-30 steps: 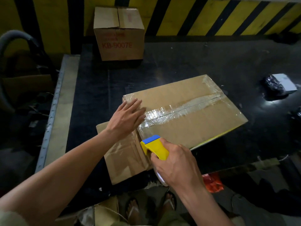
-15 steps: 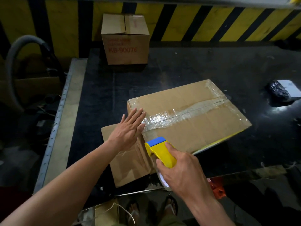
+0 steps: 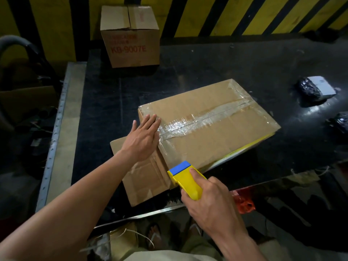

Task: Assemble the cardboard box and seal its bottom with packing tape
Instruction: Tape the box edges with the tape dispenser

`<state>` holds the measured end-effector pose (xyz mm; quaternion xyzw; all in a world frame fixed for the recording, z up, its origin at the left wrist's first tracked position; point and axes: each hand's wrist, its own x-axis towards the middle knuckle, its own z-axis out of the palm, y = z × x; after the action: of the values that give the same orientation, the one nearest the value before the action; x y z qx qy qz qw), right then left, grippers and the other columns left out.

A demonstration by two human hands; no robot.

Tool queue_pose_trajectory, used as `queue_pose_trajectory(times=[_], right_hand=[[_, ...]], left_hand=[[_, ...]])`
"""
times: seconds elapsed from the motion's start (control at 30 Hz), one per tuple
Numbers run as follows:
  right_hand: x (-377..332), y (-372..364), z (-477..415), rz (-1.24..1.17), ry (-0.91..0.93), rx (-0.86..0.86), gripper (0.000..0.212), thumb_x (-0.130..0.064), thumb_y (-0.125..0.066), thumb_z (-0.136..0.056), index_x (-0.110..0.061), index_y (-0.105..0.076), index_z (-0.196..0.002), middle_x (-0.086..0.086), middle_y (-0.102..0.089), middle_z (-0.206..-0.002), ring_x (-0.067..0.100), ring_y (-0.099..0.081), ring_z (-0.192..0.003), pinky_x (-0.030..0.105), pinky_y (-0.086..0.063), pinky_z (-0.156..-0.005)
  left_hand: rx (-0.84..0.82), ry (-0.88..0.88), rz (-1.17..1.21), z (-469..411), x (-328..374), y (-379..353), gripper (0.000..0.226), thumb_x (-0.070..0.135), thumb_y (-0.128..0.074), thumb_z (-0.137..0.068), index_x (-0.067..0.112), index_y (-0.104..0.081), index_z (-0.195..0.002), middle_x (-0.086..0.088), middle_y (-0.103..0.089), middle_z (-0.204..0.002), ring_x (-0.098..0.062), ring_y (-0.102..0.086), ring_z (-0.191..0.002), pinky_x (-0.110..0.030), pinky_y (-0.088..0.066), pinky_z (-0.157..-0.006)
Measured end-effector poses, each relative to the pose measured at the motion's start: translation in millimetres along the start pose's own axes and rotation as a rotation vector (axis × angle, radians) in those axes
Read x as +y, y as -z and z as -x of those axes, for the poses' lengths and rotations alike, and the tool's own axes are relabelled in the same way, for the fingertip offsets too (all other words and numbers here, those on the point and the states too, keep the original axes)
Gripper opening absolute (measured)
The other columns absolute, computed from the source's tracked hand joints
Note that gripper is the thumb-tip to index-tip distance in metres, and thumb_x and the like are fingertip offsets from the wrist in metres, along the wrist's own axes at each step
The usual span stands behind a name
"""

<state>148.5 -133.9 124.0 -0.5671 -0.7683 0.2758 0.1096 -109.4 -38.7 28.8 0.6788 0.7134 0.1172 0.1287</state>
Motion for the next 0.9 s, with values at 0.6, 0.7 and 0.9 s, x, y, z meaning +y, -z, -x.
queue_pose_trajectory(times=[0.6, 0.7, 0.9], right_hand=[[-19.0, -10.8, -9.3, -0.039, -0.022, 0.018, 0.066, -0.056, -0.053, -0.089, -0.038, -0.032, -0.148, -0.005, -0.043, -0.084, 0.02, -0.054, -0.078, 0.028, -0.046, -0.071], [-17.7, -14.9, -1.9, -0.047, -0.048, 0.004, 0.068, -0.057, -0.054, -0.09, -0.038, -0.029, -0.15, -0.005, -0.041, -0.085, 0.017, -0.054, -0.075, 0.027, -0.046, -0.068], [-18.3, -18.3, -4.0, -0.051, -0.064, -0.004, 0.065, -0.057, -0.054, -0.09, -0.038, -0.033, -0.147, -0.004, -0.043, -0.083, 0.015, -0.054, -0.071, 0.029, -0.048, -0.068]], left_hand=[[-0.143, 0.113, -0.057, -27.7, 1.7, 3.0, 0.095, 0.081, -0.013, -0.092, 0.02, 0.009, -0.162, -0.002, 0.022, -0.168, -0.02, 0.028, -0.151, -0.056, 0.009, -0.123], [-0.142, 0.102, -0.041, -29.4, 2.3, 3.6, 0.096, 0.081, -0.013, -0.092, 0.02, 0.009, -0.162, -0.002, 0.023, -0.168, -0.02, 0.029, -0.151, -0.056, 0.01, -0.123], [-0.137, 0.087, -0.042, -27.6, -0.4, 2.6, 0.097, 0.082, -0.012, -0.092, 0.019, 0.01, -0.162, -0.004, 0.022, -0.168, -0.022, 0.028, -0.151, -0.059, 0.01, -0.122]])
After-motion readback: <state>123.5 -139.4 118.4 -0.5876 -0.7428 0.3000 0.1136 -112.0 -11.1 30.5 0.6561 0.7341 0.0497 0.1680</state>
